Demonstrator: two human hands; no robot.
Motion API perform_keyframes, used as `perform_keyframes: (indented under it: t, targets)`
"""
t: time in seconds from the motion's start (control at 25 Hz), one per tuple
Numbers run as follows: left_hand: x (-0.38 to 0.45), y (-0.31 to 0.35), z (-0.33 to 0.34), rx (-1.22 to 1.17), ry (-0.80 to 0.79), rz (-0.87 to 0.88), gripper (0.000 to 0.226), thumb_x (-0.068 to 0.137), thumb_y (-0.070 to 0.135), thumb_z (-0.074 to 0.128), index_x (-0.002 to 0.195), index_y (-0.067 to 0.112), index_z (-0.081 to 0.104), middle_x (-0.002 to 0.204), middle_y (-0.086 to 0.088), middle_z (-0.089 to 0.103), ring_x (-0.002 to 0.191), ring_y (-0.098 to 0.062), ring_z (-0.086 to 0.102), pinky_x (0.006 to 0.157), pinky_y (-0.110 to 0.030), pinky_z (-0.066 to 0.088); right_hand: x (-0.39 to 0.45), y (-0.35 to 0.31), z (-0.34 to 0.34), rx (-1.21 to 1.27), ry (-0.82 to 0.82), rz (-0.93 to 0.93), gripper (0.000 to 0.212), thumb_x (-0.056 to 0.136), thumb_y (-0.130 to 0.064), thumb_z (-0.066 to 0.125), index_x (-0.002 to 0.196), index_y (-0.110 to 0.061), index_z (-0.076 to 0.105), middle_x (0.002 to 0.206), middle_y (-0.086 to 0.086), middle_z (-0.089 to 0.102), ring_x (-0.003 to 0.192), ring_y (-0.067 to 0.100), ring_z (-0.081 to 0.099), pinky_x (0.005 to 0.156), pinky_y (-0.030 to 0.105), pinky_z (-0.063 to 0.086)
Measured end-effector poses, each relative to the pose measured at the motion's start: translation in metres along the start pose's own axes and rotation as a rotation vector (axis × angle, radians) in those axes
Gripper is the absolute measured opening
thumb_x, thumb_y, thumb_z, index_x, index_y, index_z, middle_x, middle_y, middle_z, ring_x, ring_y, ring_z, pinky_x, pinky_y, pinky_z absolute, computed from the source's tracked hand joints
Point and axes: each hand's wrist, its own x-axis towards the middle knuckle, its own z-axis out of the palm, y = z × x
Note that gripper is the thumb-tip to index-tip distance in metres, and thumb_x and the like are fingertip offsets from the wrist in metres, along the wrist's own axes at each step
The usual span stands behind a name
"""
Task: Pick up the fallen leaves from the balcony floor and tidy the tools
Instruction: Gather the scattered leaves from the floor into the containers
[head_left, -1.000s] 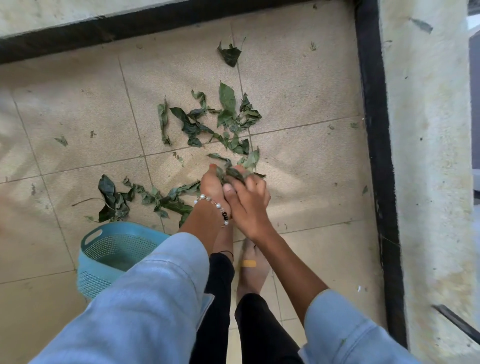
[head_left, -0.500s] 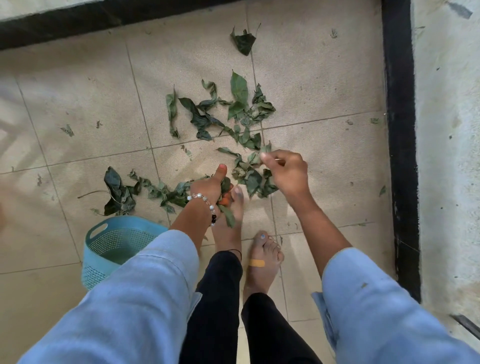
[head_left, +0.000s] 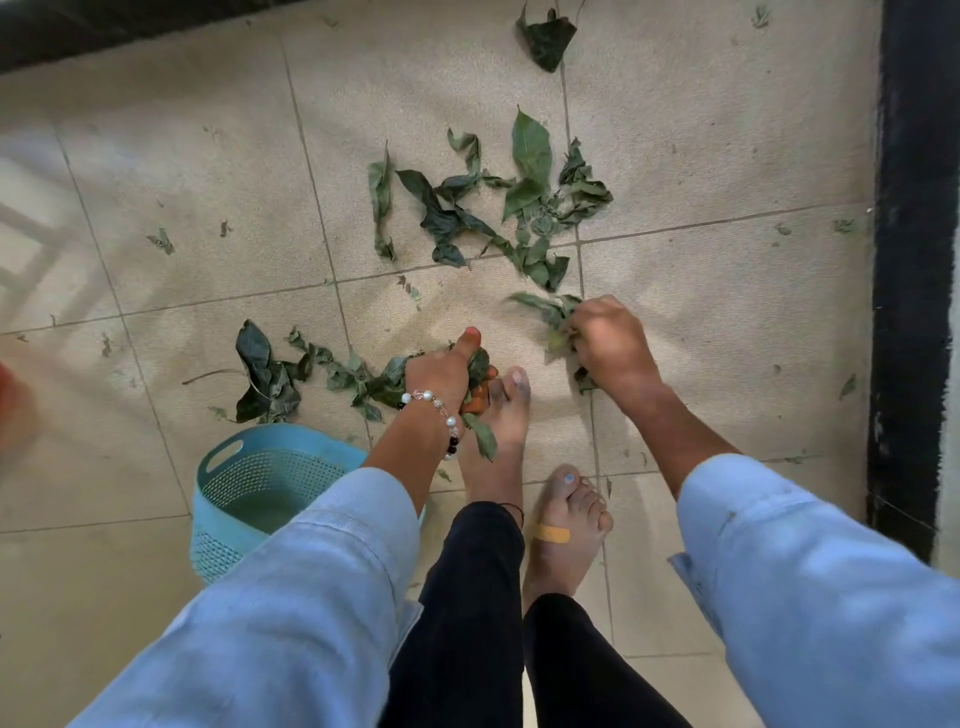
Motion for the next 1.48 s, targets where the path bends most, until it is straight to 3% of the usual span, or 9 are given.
perform_keyframes:
  t: [0.16,0.4,0.68,0.8,0.88,1.04,1.2,1.36,1.48]
  targets:
    - [-0.008,0.003,0.006,-0.024,-0.067,-0.063,0.036,0.086,0.033,0.071,0.072,0.003,0.057,0.078,-0.02,0.068,0.039,-0.019,0.04,0.036,-0.019,0.03,-0.014,0.012,-0.035,0.372,0.28,0.35,0.019,0.083,-0.007,0.069,0.102,-0.009,0.073,0.103,0.009,0.069,0.097,0.024,0.062,0.084,0.025,0.043]
    - [-0.017,0.011,0.025,0.005,-0.085,-0.049,0.038,0.086,0.034,0.07,0.072,0.0,0.06,0.075,-0.018,0.072,0.044,-0.021,0.042,0.038,-0.021,0.032,-0.042,0.006,0.02,-0.258,-0.154,0.187,0.09,0.079,-0.033,0.073,0.149,-0.025,0.017,0.154,0.018,0.011,0.139,0.047,0.014,0.103,0.057,0.037]
    - [-0.012,-0.001,0.025,0.084,-0.073,-0.013,0.04,0.084,0.034,0.072,0.064,0.003,0.056,0.082,-0.023,0.072,0.04,-0.02,0.041,0.042,-0.025,0.033,-0.039,0.013,0.032,-0.384,-0.018,-0.09,0.031,0.092,-0.004,0.039,0.113,0.001,0.062,0.123,0.017,0.054,0.115,0.035,0.049,0.079,0.039,0.05]
    - [-0.026,0.004,0.024,0.076,-0.09,0.001,0.039,0.086,0.032,0.07,0.065,0.001,0.057,0.079,-0.021,0.072,0.038,-0.019,0.042,0.043,-0.025,0.032,-0.034,0.026,0.005,0.218,-0.019,0.217,0.015,0.082,-0.001,0.065,0.096,-0.001,0.072,0.094,0.013,0.069,0.089,0.025,0.064,0.073,0.024,0.05]
    - [-0.048,0.007,0.025,0.034,-0.101,0.008,0.038,0.089,0.026,0.067,0.064,-0.001,0.056,0.07,-0.018,0.069,0.034,-0.018,0.038,0.041,-0.024,0.03,-0.054,0.02,-0.024,1.015,0.054,0.456,0.016,0.073,0.001,0.076,0.089,-0.001,0.073,0.082,0.01,0.073,0.077,0.022,0.07,0.071,0.023,0.055]
    - [-0.107,0.019,0.036,-0.232,-0.141,0.001,0.029,0.093,0.021,0.061,0.074,0.001,0.054,0.072,-0.018,0.065,0.031,-0.014,0.041,0.033,-0.016,0.032,-0.121,-0.019,-0.089,1.977,0.118,0.561,0.014,0.078,0.014,0.058,0.091,0.008,0.061,0.078,0.018,0.069,0.067,0.025,0.067,0.053,0.029,0.057]
    - [-0.213,0.03,0.059,-0.322,-0.221,0.066,0.026,0.094,0.021,0.058,0.078,0.001,0.058,0.077,-0.017,0.067,0.038,-0.015,0.049,0.035,-0.018,0.039,-0.179,-0.07,-0.15,2.378,0.482,0.518,0.024,0.061,-0.004,0.058,0.085,-0.004,0.053,0.079,0.011,0.06,0.072,0.023,0.058,0.066,0.035,0.052]
    - [-0.32,0.018,0.076,-0.024,-0.195,0.216,0.024,0.08,0.031,0.072,0.081,0.007,0.071,0.085,-0.009,0.073,0.076,-0.024,0.069,0.077,-0.039,0.059,-0.228,-0.105,-0.22,2.454,0.85,0.554,0.03,0.064,-0.013,0.049,0.089,-0.001,0.062,0.083,0.014,0.066,0.077,0.028,0.064,0.069,0.034,0.053]
    - [-0.4,0.007,0.085,0.213,-0.324,0.414,0.019,0.087,0.02,0.065,0.089,0.001,0.07,0.08,-0.004,0.067,0.069,-0.011,0.065,0.064,-0.015,0.053,-0.283,-0.112,-0.26,2.265,1.075,0.633,0.029,0.077,-0.023,0.059,0.095,-0.002,0.067,0.086,0.013,0.069,0.082,0.028,0.065,0.075,0.035,0.053]
